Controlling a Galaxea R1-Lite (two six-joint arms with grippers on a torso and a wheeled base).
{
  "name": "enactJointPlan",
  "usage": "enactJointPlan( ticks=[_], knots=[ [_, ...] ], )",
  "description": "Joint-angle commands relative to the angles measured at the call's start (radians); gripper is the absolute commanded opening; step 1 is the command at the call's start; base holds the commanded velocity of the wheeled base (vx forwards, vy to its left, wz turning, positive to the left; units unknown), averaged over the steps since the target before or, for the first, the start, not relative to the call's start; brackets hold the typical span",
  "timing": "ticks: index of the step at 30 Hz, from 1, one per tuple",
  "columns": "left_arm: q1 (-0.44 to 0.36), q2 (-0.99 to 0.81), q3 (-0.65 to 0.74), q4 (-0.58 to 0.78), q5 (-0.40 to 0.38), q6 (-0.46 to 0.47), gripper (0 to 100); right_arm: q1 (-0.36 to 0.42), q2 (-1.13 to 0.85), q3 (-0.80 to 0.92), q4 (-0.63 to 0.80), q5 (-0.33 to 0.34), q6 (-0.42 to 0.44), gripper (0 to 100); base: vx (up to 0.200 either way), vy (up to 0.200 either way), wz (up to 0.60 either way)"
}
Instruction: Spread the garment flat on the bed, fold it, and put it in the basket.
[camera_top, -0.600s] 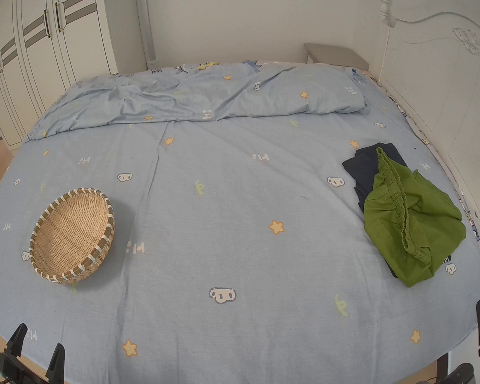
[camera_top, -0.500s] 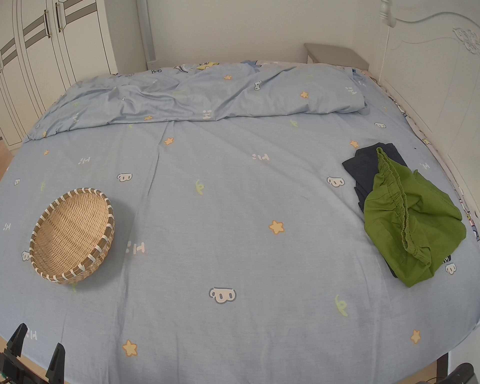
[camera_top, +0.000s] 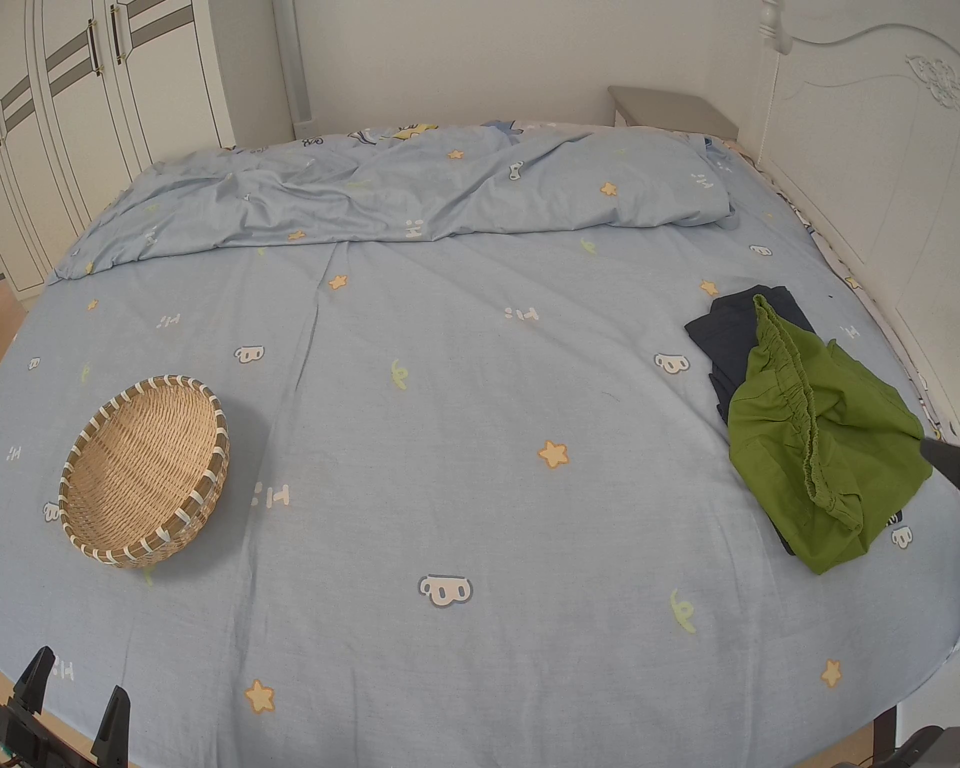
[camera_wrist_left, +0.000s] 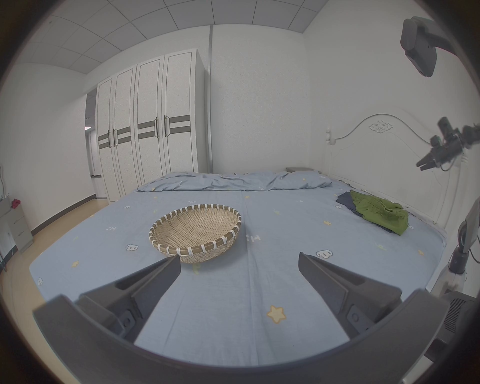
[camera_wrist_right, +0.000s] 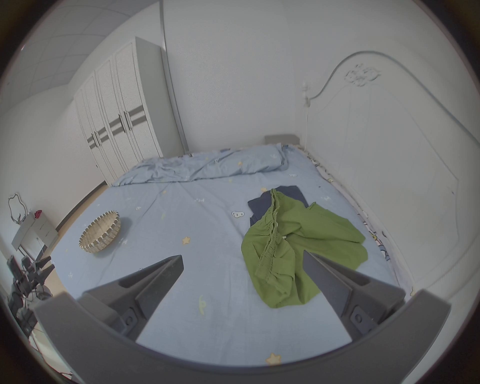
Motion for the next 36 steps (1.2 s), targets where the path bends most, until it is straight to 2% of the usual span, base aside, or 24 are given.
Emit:
enactJointPlan(
  ticks=[1,4,6,10,17,25,36],
  knots=[
    [0.000,-0.016,0.016,0.000,0.000,0.000,100,-0.003,0.690,-0.430,0.028,-0.002,0.001,100,0.000,0.000,0.00],
    [0.000,-0.016,0.016,0.000,0.000,0.000,100,-0.003,0.733,-0.459,0.014,-0.002,0.005,100,0.000,0.000,0.00],
    [0.000,-0.016,0.016,0.000,0.000,0.000,100,-0.023,0.886,-0.554,-0.040,-0.018,0.014,100,0.000,0.000,0.00],
    [0.000,-0.016,0.016,0.000,0.000,0.000,100,-0.029,0.970,-0.605,-0.092,-0.040,0.044,100,0.000,0.000,0.00],
    [0.000,-0.016,0.016,0.000,0.000,0.000,100,-0.057,1.073,-0.633,-0.087,-0.061,0.043,100,0.000,0.000,0.00],
    [0.000,-0.016,0.016,0.000,0.000,0.000,100,-0.108,1.104,-0.634,-0.087,-0.060,0.037,100,0.000,0.000,0.00],
    [0.000,-0.016,0.016,0.000,0.000,0.000,100,-0.111,1.124,-0.642,-0.092,-0.029,0.040,100,0.000,0.000,0.00]
  ],
)
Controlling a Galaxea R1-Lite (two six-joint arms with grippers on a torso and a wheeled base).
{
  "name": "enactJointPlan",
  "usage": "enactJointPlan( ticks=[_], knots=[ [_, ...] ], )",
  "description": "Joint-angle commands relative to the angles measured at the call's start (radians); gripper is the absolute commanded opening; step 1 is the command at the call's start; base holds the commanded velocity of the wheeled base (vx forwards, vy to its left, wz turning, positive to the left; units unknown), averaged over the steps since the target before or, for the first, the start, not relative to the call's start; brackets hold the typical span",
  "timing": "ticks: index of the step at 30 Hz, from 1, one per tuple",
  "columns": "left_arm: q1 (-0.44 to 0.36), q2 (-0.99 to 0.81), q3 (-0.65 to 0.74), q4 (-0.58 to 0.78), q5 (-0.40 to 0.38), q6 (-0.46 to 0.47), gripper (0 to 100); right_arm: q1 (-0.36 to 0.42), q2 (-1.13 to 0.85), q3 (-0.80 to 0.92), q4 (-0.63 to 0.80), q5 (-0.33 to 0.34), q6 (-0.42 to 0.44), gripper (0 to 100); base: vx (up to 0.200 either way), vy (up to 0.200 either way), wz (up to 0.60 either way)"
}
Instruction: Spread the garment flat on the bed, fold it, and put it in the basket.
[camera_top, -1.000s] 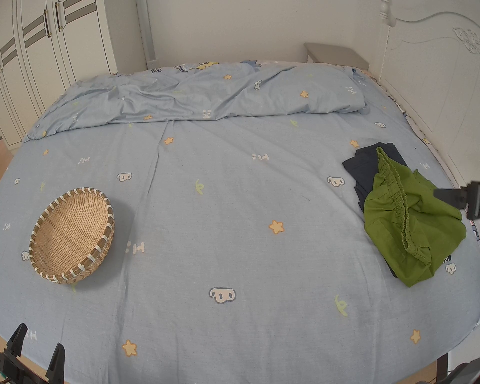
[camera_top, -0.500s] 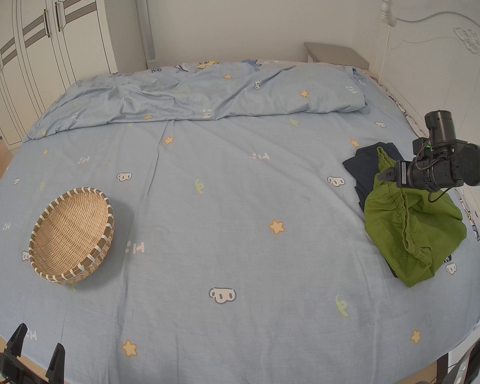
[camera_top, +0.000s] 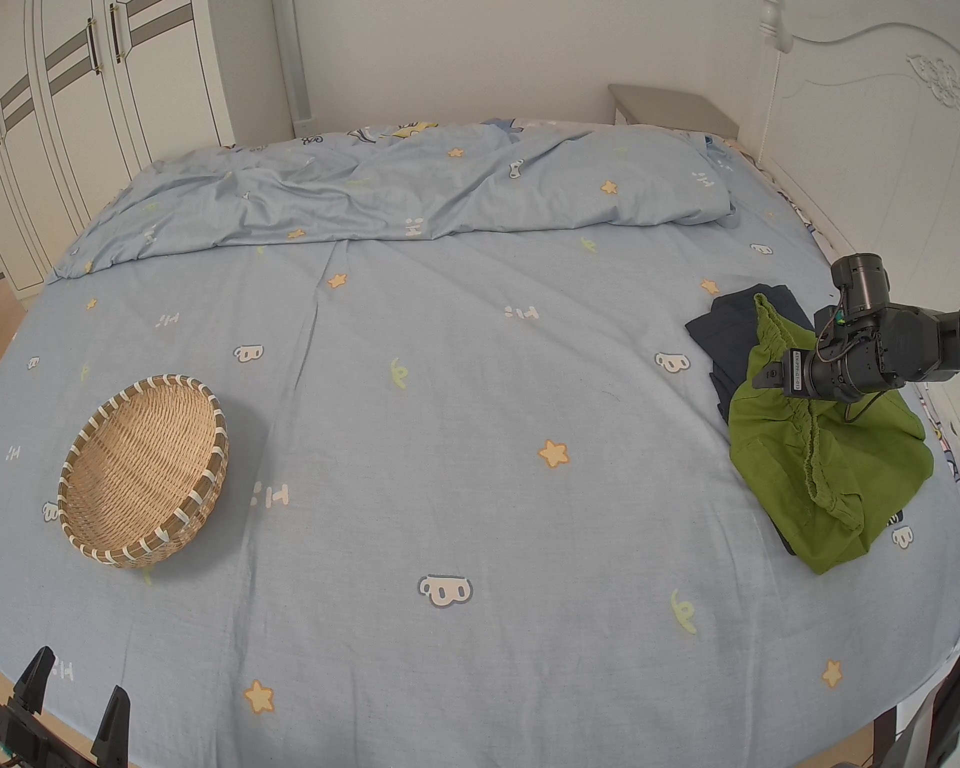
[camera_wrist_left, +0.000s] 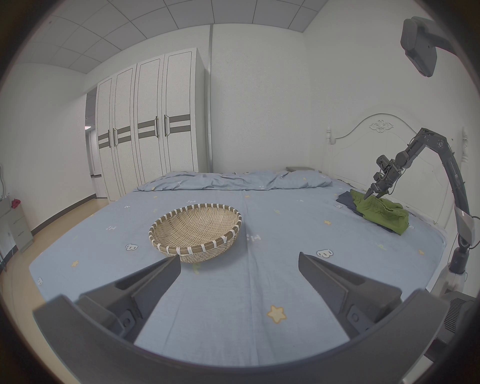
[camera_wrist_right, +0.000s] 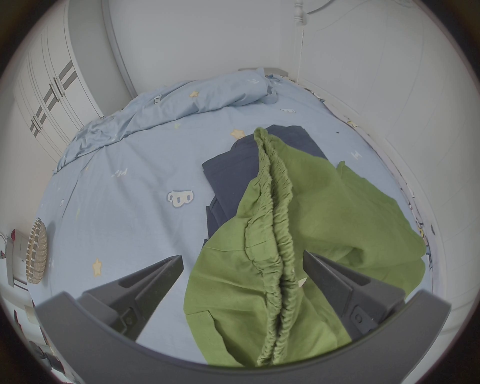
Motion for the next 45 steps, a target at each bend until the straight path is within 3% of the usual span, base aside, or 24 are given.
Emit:
enactJointPlan(
  ticks=[1,5,12,13,27,32,38,45],
  knots=[
    [0.001,-0.016,0.016,0.000,0.000,0.000,100,-0.001,0.017,-0.003,-0.003,0.007,0.005,100,0.000,0.000,0.00],
    [0.001,-0.016,0.016,0.000,0.000,0.000,100,-0.005,0.026,-0.012,0.002,0.048,0.010,100,0.000,0.000,0.00],
    [0.001,-0.016,0.016,0.000,0.000,0.000,100,-0.018,0.046,-0.029,0.001,0.062,0.018,100,0.000,0.000,0.00],
    [0.001,-0.016,0.016,0.000,0.000,0.000,100,-0.021,0.046,-0.032,-0.001,0.062,0.019,0,0.000,0.000,0.00],
    [0.001,-0.016,0.016,0.000,0.000,0.000,100,-0.038,0.054,-0.046,0.005,0.099,0.021,0,0.000,0.000,0.00],
    [0.001,-0.016,0.016,0.000,0.000,0.000,100,-0.018,0.022,-0.050,0.074,0.125,0.022,0,0.000,0.000,0.00],
    [0.001,-0.016,0.016,0.000,0.000,0.000,100,0.070,-0.067,-0.090,0.218,0.211,0.106,0,0.000,0.000,0.00],
    [0.001,-0.016,0.016,0.000,0.000,0.000,100,0.228,-0.122,-0.083,0.246,0.209,0.140,0,0.000,0.000,0.00]
  ],
)
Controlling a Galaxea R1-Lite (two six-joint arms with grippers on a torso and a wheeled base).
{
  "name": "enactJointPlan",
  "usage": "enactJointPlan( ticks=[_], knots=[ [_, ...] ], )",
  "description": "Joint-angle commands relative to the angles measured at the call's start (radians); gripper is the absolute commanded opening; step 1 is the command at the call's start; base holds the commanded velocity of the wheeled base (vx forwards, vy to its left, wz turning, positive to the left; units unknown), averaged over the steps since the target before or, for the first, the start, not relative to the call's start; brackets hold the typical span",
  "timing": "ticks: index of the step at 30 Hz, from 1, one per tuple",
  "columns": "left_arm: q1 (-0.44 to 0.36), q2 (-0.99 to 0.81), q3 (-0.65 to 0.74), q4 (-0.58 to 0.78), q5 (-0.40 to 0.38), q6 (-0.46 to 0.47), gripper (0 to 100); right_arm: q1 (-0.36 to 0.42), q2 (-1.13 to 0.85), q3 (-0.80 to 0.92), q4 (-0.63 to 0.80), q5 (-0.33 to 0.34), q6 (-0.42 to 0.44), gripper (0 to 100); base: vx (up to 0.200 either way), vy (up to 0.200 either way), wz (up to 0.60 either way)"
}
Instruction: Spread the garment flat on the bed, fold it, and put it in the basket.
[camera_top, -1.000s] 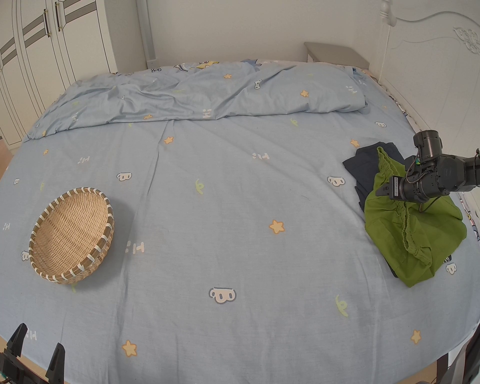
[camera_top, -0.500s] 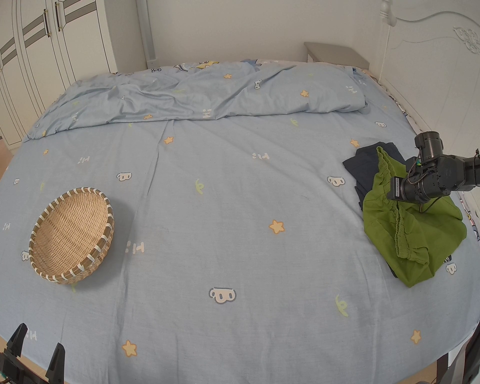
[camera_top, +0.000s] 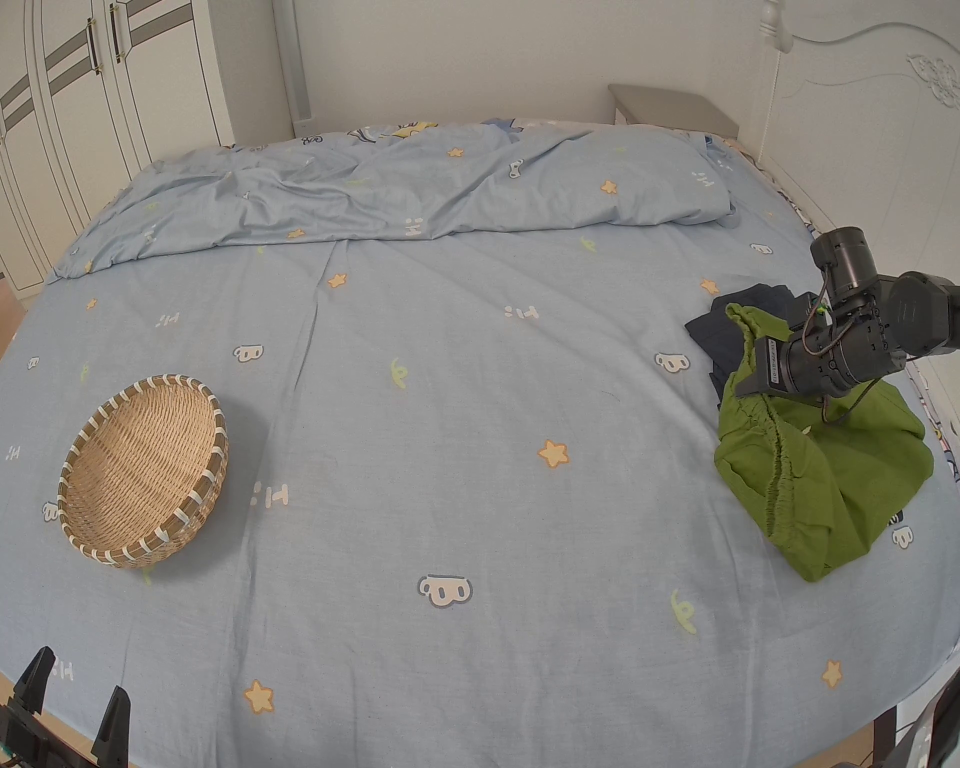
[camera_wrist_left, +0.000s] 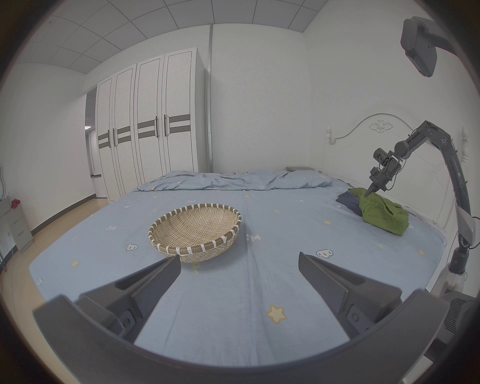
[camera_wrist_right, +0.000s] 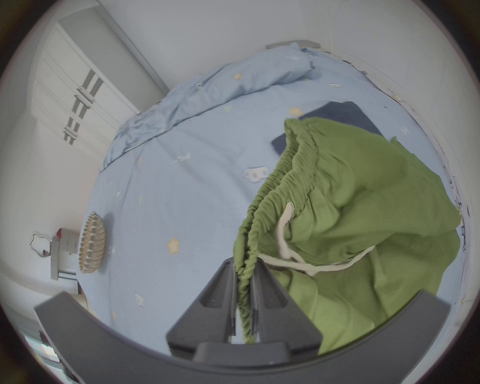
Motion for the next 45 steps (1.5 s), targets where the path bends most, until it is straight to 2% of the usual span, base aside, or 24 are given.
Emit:
enactJointPlan(
  ticks=[1,2,3,4,5,7,10,11,12,15,19,21,24,28,36,37,45],
  knots=[
    [0.001,-0.016,0.016,0.000,0.000,0.000,100,0.100,-0.063,0.001,0.007,0.000,0.017,0,0.000,0.000,0.00],
    [0.001,-0.016,0.016,0.000,0.002,0.000,100,0.157,-0.070,0.006,0.009,-0.004,0.037,0,0.000,0.000,0.00],
    [0.001,-0.016,0.016,0.000,0.002,0.000,100,0.157,-0.070,0.006,0.009,-0.004,0.037,0,0.000,0.000,0.00],
    [0.001,-0.016,0.016,0.000,0.000,0.000,100,0.222,-0.076,0.009,0.012,-0.007,0.066,0,0.000,0.000,0.00],
    [0.001,-0.016,0.016,0.000,0.000,0.000,100,0.234,-0.078,0.009,0.014,-0.007,0.074,0,0.000,0.000,0.00],
    [0.001,-0.016,0.016,0.000,0.000,0.000,100,0.311,-0.076,-0.003,0.021,-0.015,0.103,0,0.000,0.000,0.00],
    [0.001,-0.016,0.016,0.000,0.000,0.000,100,0.413,-0.067,-0.028,0.020,-0.057,0.123,0,0.000,0.000,0.00],
    [0.001,-0.016,0.016,0.000,0.000,0.000,100,0.426,-0.066,-0.032,0.020,-0.064,0.127,0,0.000,0.000,0.00],
    [0.001,-0.016,0.016,0.000,0.000,0.000,100,0.488,-0.061,-0.068,0.018,-0.106,0.155,0,0.000,0.000,0.00],
    [0.001,-0.016,0.016,0.000,0.000,0.000,100,0.596,-0.013,-0.158,0.011,-0.159,0.223,0,0.000,0.000,0.00],
    [0.001,-0.016,0.016,0.000,0.000,0.000,100,0.657,0.056,-0.275,0.029,-0.188,0.249,0,0.000,0.000,0.00],
    [0.001,-0.016,0.016,0.000,0.000,0.000,100,0.729,0.117,-0.396,0.044,-0.247,0.285,0,0.000,0.000,0.00],
    [0.001,-0.016,0.016,0.000,0.000,0.000,100,0.778,0.146,-0.465,0.044,-0.276,0.347,0,0.000,0.000,0.00],
    [0.001,-0.016,0.016,0.000,0.000,0.000,100,0.814,0.158,-0.482,0.038,-0.279,0.359,0,0.000,0.000,0.00],
    [0.001,-0.016,0.016,0.000,0.000,0.002,100,0.824,0.207,-0.482,0.032,-0.280,0.361,0,0.000,0.000,0.00],
    [0.001,-0.016,0.016,0.000,0.000,0.002,100,0.824,0.221,-0.483,0.032,-0.280,0.359,100,0.000,0.000,0.00],
    [-0.001,-0.016,0.016,0.000,-0.005,0.003,100,0.826,0.266,-0.489,0.043,-0.280,0.355,100,0.000,0.000,0.00]
  ],
)
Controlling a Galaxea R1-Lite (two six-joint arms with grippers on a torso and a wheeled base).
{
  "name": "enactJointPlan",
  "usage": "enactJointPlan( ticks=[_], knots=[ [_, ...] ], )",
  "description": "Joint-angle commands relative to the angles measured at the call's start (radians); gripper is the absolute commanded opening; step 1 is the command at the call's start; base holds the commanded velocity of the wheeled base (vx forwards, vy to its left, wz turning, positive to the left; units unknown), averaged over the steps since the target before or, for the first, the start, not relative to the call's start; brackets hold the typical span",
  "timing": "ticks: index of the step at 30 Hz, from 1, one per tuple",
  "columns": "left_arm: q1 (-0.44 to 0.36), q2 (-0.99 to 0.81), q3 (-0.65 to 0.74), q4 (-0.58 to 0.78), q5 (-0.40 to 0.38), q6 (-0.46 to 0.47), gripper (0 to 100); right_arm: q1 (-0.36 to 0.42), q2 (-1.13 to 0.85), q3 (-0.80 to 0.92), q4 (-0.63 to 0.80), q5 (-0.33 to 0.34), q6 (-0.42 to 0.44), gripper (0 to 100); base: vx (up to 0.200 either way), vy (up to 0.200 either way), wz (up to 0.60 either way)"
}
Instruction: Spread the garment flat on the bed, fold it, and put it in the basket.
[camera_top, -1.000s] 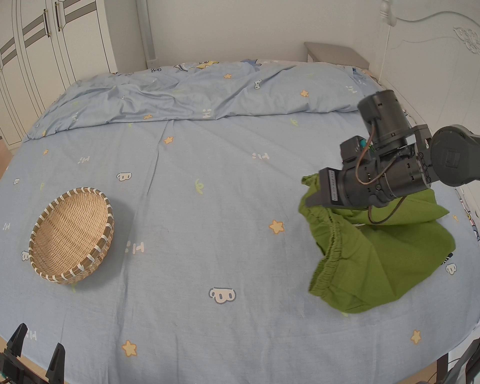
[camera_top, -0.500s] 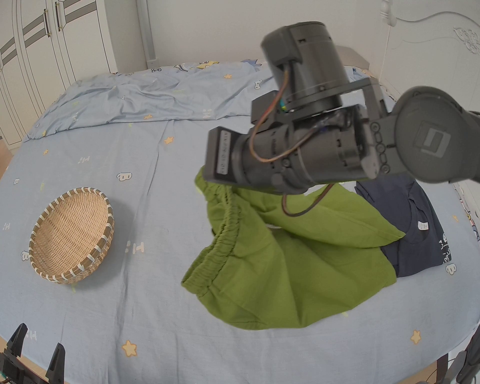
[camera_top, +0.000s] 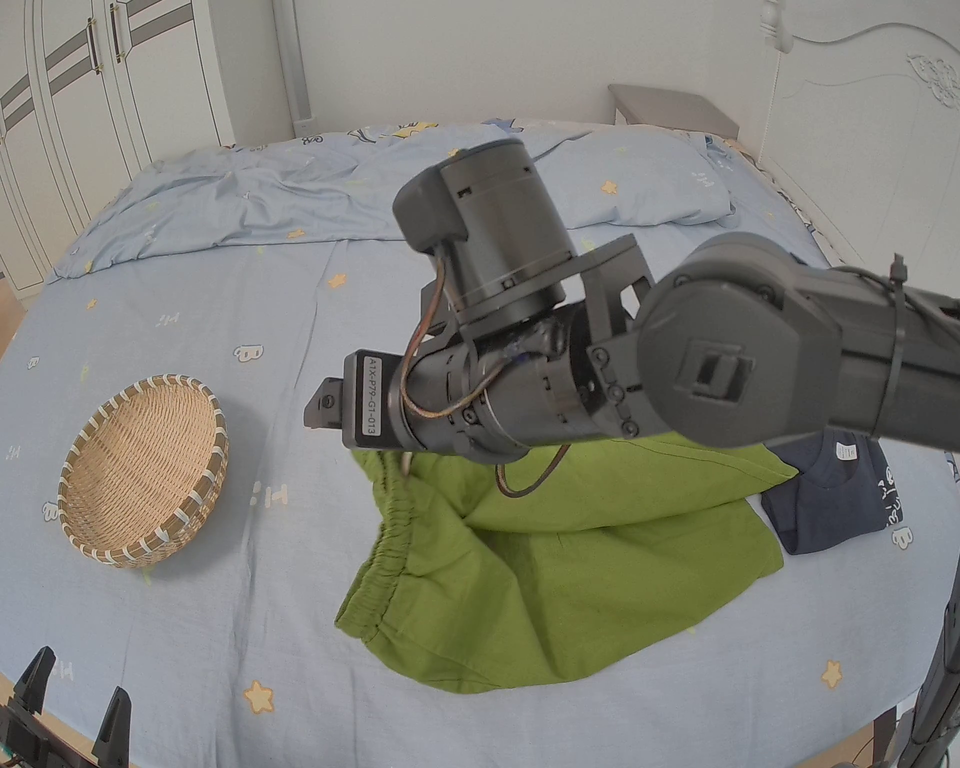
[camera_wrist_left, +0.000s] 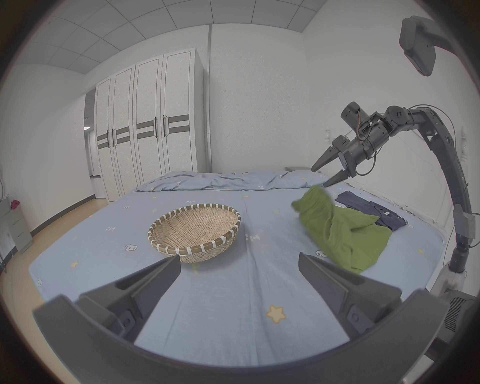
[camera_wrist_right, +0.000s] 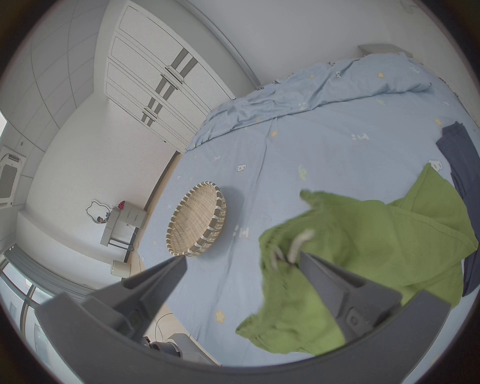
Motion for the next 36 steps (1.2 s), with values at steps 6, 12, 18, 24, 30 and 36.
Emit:
enactJointPlan(
  ticks=[6,12,18,24,30,36],
  knots=[
    [0.000,-0.016,0.016,0.000,0.009,-0.006,100,0.001,0.032,0.000,0.010,0.000,0.001,100,0.000,0.000,0.00],
    [0.000,-0.016,-0.051,-0.009,0.011,-0.013,100,-0.020,-0.001,0.043,0.059,0.003,0.010,100,0.000,0.000,0.00],
    [-0.032,0.280,-0.446,0.143,-0.063,-0.179,100,-0.141,-0.191,0.178,0.053,0.088,0.013,100,0.000,0.000,0.00],
    [-0.045,0.619,-0.439,0.124,-0.324,-0.262,100,-0.296,-0.412,0.419,0.053,0.270,-0.001,100,0.000,0.000,0.00],
    [-0.074,0.864,-0.332,0.012,-0.555,-0.336,100,-0.453,-0.577,0.714,-0.001,0.382,-0.036,100,0.000,0.000,0.00],
    [-0.074,1.193,-0.240,-0.259,-0.618,-0.280,100,-0.562,-0.668,0.928,-0.226,0.404,-0.035,100,0.000,0.000,0.00]
  ],
)
